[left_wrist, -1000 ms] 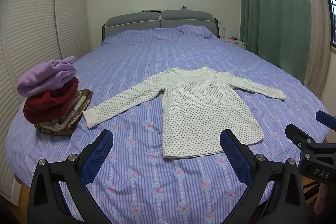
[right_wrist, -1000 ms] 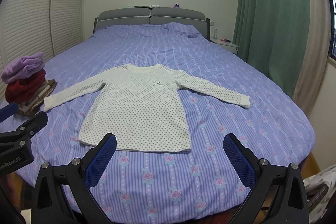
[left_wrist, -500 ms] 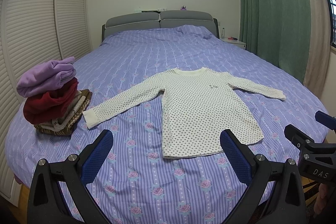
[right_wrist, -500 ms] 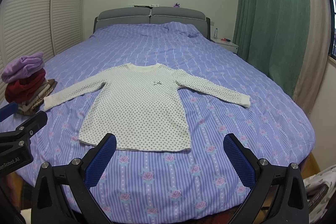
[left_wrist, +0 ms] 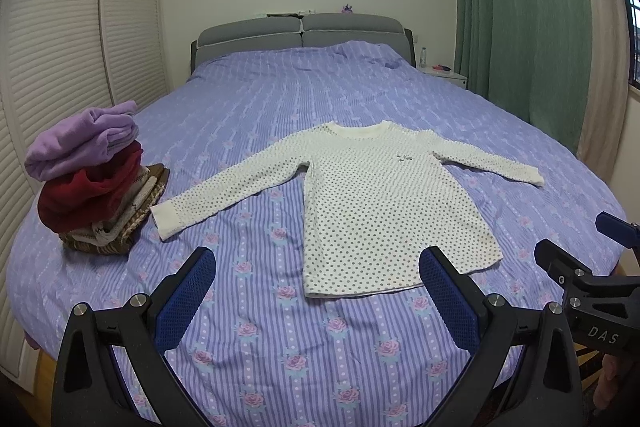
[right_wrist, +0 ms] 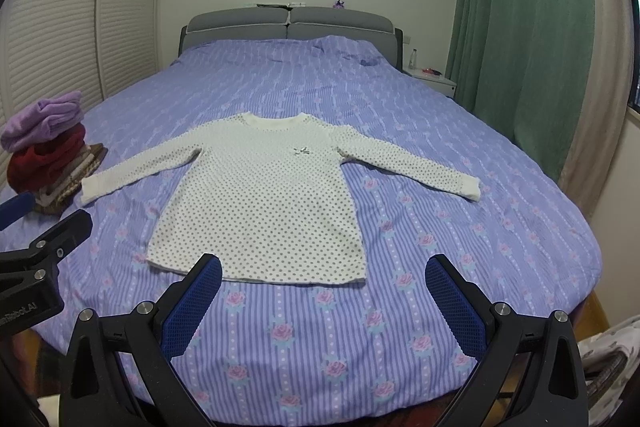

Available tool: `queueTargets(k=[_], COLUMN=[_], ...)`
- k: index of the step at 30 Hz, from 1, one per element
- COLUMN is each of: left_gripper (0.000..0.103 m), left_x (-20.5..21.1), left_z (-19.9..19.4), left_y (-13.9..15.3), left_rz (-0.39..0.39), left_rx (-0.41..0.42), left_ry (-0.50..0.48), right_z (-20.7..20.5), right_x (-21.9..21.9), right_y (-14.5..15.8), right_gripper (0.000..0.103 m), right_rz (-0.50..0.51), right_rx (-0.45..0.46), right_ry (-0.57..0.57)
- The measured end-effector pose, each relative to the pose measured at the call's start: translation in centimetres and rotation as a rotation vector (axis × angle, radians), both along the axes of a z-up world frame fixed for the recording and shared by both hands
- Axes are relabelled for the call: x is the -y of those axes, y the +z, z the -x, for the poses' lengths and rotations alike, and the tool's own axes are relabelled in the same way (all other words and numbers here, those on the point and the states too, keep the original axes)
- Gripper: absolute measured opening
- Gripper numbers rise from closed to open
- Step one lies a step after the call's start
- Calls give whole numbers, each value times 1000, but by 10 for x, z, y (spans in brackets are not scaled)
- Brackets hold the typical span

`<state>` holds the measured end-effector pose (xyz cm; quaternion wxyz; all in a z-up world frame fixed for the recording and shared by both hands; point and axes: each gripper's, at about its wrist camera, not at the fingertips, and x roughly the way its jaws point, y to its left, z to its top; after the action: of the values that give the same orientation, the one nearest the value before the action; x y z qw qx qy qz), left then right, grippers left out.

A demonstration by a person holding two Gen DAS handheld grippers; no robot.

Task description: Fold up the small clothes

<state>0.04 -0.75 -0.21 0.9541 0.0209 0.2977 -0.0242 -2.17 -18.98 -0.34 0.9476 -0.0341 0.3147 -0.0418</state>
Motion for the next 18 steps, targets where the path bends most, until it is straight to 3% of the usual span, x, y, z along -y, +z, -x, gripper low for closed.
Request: queueTargets(k=[8,18], left_gripper=[103,103], left_x=[13,51], left_z=[-33,-124], left_y=[-14,-15], left_rz=[-23,-10], left_rx=[-21,-83], left_ry=[-25,-123], right_z=[-19,-78], right_x=[9,51], right_y=[-12,-16], right_gripper=[103,103], right_rz=[18,76], right_rx=[-26,-26], right_ry=[-31,-167])
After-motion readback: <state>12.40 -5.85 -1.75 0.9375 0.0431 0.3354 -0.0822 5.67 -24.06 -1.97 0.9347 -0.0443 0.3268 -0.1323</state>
